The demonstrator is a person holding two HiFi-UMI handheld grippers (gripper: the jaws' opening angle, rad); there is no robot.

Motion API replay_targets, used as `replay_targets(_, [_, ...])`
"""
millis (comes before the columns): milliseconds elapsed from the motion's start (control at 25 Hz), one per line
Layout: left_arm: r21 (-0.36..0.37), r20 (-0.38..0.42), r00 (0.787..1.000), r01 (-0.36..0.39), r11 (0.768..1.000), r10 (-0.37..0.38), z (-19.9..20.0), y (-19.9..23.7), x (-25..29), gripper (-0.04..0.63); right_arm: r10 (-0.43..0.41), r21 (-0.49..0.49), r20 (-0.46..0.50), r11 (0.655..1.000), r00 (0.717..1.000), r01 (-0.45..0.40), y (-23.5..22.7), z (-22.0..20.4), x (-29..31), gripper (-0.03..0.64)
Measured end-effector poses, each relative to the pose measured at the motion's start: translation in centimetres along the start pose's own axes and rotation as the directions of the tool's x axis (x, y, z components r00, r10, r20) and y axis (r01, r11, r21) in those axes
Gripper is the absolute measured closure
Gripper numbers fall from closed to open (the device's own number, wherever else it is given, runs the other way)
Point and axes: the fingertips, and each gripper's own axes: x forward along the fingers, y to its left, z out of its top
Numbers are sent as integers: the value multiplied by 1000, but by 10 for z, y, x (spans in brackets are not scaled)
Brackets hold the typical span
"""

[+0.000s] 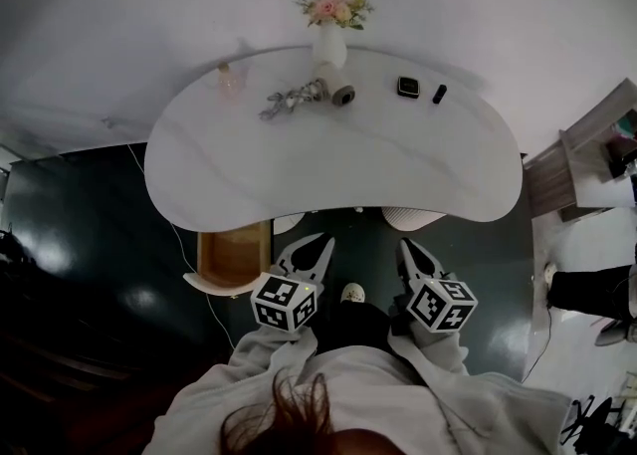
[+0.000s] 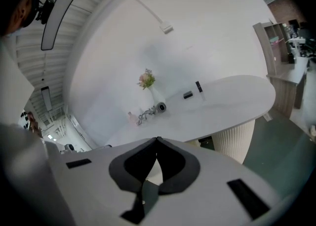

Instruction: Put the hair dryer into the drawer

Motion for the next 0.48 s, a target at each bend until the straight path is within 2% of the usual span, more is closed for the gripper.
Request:
replay_targets(200, [-5, 20, 1000, -10, 1000, 10, 11, -5, 18, 563, 20, -5, -11, 1000, 1000, -20, -11, 13, 12, 568])
replay_targets(480, [5, 24, 1000, -5, 1000, 4, 15, -9, 20, 563, 44, -11, -32, 999, 999, -44, -5, 6, 15, 568])
